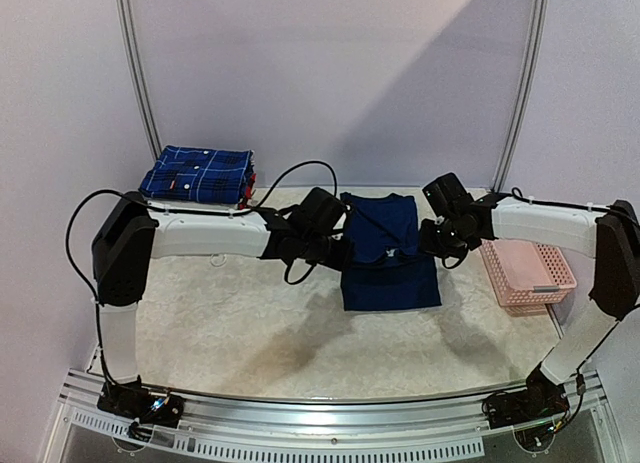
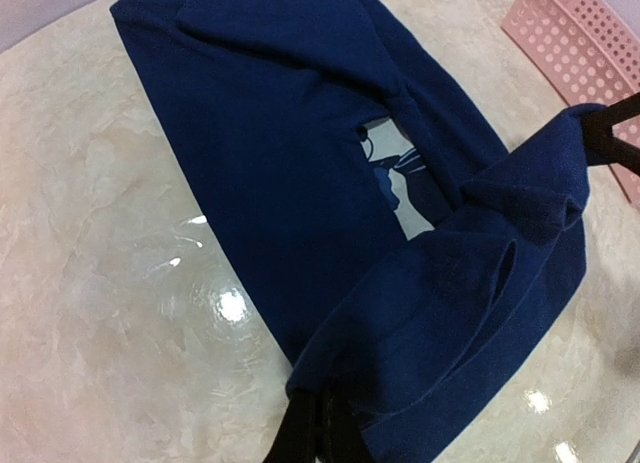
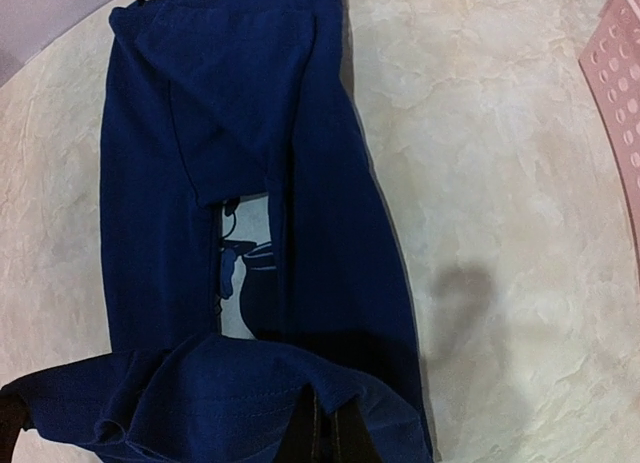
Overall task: Fold and stack the mixed laundry pile
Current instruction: Fold the rectangle-folded T-shirt at the center of the board.
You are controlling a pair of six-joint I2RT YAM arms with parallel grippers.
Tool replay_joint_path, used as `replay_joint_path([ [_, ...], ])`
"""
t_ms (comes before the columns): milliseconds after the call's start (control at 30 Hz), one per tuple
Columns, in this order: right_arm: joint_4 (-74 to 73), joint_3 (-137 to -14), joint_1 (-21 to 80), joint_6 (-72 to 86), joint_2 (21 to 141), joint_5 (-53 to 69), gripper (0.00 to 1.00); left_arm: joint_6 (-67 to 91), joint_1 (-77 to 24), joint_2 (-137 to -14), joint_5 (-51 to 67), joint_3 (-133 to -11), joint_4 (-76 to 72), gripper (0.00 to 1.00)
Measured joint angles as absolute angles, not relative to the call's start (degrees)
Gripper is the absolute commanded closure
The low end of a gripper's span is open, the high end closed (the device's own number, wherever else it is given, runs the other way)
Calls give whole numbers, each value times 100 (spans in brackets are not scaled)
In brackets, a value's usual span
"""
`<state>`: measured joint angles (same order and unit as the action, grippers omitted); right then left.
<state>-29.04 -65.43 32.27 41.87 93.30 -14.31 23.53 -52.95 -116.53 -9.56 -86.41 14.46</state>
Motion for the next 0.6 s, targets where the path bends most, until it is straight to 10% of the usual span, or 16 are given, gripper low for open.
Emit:
replay_joint_path([
  [600, -2762, -7164, 2770, 3929, 10366, -1194, 100, 2241, -4807, -12621, -467, -9483, 1411, 100],
])
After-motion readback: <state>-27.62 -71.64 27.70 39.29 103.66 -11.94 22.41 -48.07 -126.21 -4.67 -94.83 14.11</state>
